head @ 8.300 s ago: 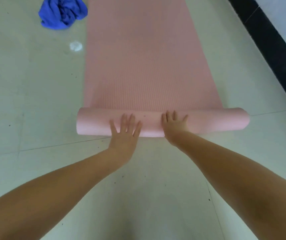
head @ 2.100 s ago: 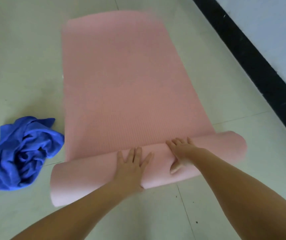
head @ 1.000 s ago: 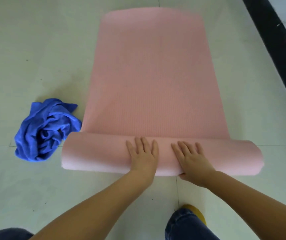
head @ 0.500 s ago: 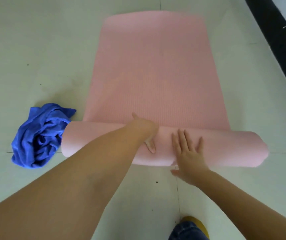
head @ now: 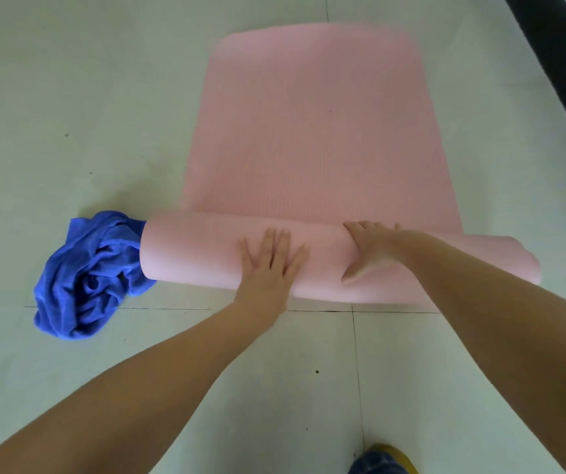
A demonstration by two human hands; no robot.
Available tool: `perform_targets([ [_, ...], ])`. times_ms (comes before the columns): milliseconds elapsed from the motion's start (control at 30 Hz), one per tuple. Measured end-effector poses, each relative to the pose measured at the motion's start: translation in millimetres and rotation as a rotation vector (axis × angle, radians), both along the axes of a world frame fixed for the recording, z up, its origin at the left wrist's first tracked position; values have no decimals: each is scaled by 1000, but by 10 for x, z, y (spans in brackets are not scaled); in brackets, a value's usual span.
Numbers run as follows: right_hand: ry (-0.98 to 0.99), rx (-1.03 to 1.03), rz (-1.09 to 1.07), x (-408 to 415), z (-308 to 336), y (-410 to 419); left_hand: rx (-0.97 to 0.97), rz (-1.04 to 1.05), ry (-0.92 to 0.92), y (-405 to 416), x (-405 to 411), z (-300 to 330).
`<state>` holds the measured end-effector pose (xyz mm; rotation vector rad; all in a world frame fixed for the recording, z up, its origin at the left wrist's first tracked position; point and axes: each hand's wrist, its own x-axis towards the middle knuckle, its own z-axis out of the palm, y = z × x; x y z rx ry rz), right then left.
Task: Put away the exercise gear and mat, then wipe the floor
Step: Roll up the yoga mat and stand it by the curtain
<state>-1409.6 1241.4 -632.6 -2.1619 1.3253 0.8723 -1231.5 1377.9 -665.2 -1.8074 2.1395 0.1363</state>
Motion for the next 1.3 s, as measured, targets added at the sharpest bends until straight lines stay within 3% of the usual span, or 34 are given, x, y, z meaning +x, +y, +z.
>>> perform_targets([
  [100, 11, -53, -14, 9, 122, -62, 1, 17, -25, -207, 8, 29],
  [233, -55, -358, 126, -102, 219, 288, 21, 0, -7, -420, 118, 72],
  [333, -33, -313, 217, -255, 43, 544, 73, 13, -2, -542, 139, 126],
  [500, -115, -318, 257, -233, -109, 113, 228, 123, 27, -881, 130, 337],
  [700, -197, -143, 261, -201, 108, -479, 174, 163, -61, -872, -119, 626],
  [900, -225, 63, 215, -123, 145, -959, 306, 269, 13, -1080, -193, 718],
  [1000, -227, 118, 169, -77, 185, -1072, 323, 173, -97, -1331, -176, 832],
  [1133, -168, 113, 123, -14, 182, -1104, 209, -141, -217, -1478, -226, 823],
  [1300, -130, 111, 100, 25, 142, -1276, 339, -10, -106, -1669, -347, 601],
])
